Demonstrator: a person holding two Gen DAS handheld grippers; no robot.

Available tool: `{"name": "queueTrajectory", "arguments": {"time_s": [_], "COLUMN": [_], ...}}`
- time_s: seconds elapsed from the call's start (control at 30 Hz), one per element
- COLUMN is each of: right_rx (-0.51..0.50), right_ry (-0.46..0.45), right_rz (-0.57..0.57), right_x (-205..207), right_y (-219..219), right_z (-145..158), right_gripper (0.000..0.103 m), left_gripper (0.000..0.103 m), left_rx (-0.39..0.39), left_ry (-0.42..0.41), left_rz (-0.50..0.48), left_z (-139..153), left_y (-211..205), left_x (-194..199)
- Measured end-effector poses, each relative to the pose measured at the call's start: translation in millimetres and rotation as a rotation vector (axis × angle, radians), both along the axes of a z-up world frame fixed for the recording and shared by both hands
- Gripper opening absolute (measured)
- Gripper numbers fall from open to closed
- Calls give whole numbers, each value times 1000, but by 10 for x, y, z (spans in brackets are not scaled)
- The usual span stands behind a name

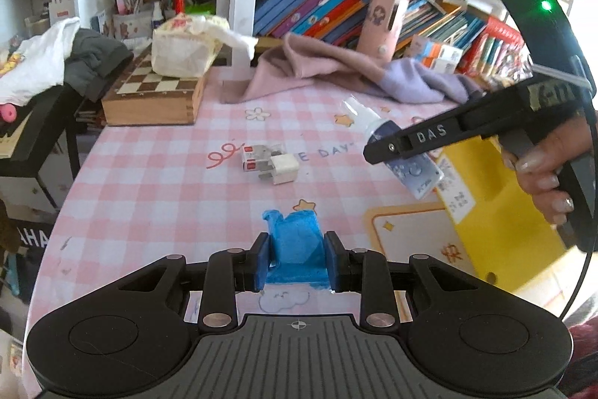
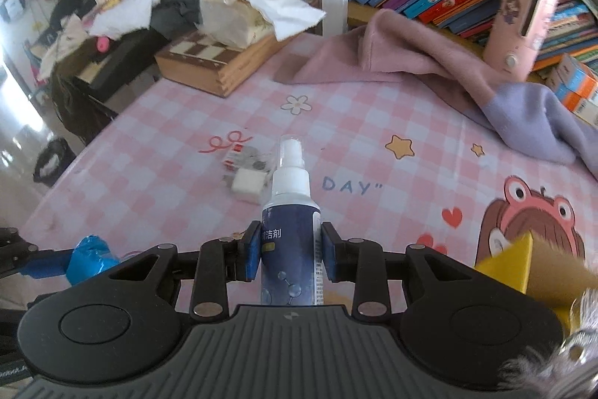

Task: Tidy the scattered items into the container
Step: 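Lift the spray bottle and blue item and carry them toward the yellow box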

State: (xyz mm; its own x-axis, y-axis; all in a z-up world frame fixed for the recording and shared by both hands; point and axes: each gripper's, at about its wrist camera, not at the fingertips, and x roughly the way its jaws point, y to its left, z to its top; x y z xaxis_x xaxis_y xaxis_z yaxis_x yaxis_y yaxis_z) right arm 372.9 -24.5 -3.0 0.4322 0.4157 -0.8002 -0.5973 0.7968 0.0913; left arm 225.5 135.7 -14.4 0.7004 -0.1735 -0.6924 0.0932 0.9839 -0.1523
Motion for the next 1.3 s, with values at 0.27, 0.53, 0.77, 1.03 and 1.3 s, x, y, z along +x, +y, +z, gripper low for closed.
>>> {"name": "queueTrajectory", "arguments": {"time_s": [0.27,0.53,0.77,1.03,1.3], "right_rx": [71,87,85,77,55], "right_ry": [-4,-35,-43,-52,-68], "right_rz": [-26,-51,-94,-169,-279], "right_x": [-722,-1490,-2074,-2713,-3013], "right_y": [-164,-212,-294,-433,-714], "right_z": [236,306,261,231,265], "right_gripper": [30,30,30,30,30], "left_gripper": [28,28,28,28,28], "left_rx": [-25,-51,-37,-42,-59], "left_ry": [-43,-50,-70,-56,-53], "left_rz": [-17,-18,-47,-150,-266], "left_z": [178,209,263,242,235], "left_y": [93,157,179,43,-231], "left_x": [-466,-1005,-1435,-1752,-1801]}}
